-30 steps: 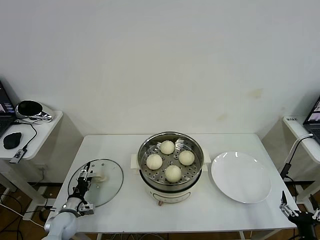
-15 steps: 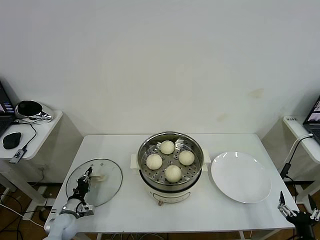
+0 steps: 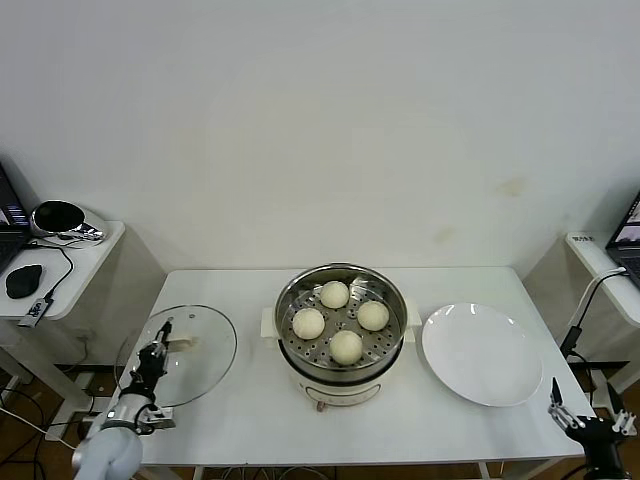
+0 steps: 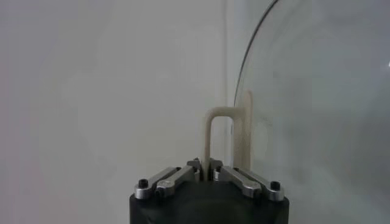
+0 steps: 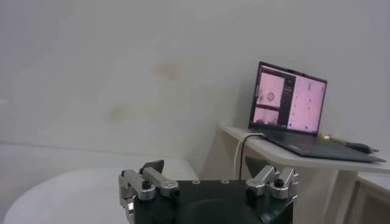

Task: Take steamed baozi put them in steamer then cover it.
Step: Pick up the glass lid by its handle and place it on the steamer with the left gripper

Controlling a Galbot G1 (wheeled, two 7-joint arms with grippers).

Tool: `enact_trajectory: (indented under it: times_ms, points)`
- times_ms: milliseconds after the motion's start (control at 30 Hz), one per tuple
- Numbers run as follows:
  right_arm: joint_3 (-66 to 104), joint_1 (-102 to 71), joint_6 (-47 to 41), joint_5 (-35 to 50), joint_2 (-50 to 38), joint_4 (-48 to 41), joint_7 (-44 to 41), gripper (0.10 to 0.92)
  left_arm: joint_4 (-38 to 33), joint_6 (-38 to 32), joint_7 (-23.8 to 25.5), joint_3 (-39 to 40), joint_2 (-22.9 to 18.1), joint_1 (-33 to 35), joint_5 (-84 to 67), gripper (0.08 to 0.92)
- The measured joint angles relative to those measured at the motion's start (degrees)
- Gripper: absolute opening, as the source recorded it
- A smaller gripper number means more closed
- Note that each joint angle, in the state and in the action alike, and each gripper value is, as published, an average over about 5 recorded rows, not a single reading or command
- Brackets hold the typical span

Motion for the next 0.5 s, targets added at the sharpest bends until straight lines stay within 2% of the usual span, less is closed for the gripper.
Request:
enact_trajectory:
  times_ms: [267, 500]
  points:
    - [-1.4, -0.1, 0.4, -0.7, -0.6, -0.3, -0.4, 0.823, -12.0, 3.3, 5.0, -3.1, 4.7, 5.0, -7.8, 0.145]
    - [-3.0, 0.0, 1.1, -2.4, -0.1, 0.1, -0.4, 0.823, -23.0, 9.7, 9.0, -0.6, 8.4, 5.3, -13.5, 0.145]
